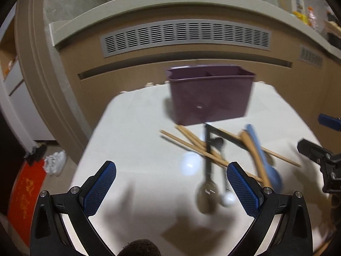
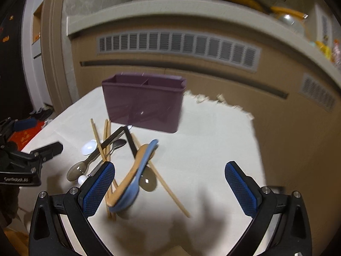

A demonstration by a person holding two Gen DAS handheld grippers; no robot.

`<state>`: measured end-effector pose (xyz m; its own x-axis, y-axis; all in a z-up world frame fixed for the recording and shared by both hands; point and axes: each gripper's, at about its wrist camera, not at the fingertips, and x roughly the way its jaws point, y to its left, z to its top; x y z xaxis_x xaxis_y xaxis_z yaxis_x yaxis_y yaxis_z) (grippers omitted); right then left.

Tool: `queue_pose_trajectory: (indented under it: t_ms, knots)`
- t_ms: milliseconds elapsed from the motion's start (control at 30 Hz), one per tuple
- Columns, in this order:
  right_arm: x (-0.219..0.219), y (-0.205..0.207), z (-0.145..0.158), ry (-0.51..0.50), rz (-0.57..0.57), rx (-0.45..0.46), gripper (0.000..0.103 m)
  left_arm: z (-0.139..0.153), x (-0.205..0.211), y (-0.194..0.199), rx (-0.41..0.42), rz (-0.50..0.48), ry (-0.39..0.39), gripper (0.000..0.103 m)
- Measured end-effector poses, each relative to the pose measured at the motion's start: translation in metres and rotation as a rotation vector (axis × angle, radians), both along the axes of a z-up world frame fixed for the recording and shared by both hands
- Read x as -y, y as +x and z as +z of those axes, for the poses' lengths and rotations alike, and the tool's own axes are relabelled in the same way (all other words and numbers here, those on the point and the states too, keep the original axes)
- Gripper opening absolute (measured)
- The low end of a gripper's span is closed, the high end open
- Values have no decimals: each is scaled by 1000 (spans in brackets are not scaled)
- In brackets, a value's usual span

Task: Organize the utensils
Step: 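Move the right tool to the light-blue plastic spoon and close on it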

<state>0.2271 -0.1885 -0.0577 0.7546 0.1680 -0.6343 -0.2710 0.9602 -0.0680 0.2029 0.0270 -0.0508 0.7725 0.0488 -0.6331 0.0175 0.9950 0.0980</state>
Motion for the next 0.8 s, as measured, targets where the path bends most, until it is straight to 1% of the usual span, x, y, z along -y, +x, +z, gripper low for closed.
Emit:
queue_pose_trajectory:
  t_ms: [100,133,167,200,267,300,333,400,433,467,500,600,667,700,733,800]
  knots:
    - [-13,19,-15,0,23,-52,102,-5,-10,16,-8,27,-3,103]
    - [-17,23,-19,-5,31,-65,100,-6,-13,21,-14,26,-15,103]
    - [-22,30,-24,-11,44,-87,92,-7,-16,27,-19,23,-30,103]
    - [-27,36,-29,-17,59,-116,87,-7,-19,32,-23,20,-42,103]
    - [-36,49,-38,-15,80,-175,63,-8,-24,40,-31,10,-70,103]
    - [-38,54,-42,-11,86,-198,60,-9,-27,42,-30,11,-77,103]
    - [-41,59,-47,-7,87,-221,54,-10,-29,44,-23,18,-76,103]
    - [-44,66,-54,-7,81,-249,46,-12,-32,45,-17,27,-68,103]
    - [-45,69,-57,-4,81,-266,39,-14,-34,45,-17,30,-68,103]
    - [-45,71,-60,0,82,-279,36,-16,-36,45,-20,33,-73,103]
    - [-45,72,-62,-5,80,-280,36,-18,-38,44,-25,34,-79,103]
    - [-43,70,-60,0,101,-281,27,-22,-41,44,-40,30,-84,103]
    - [-40,67,-55,15,117,-273,18,-23,-37,44,-50,13,-82,103]
    - [-37,64,-51,21,126,-265,16,-23,-35,44,-53,4,-80,103]
    - [-36,63,-48,23,129,-258,11,-22,-30,44,-57,-10,-77,103]
    - [-30,59,-42,31,133,-238,10,-21,-20,44,-60,-41,-72,103]
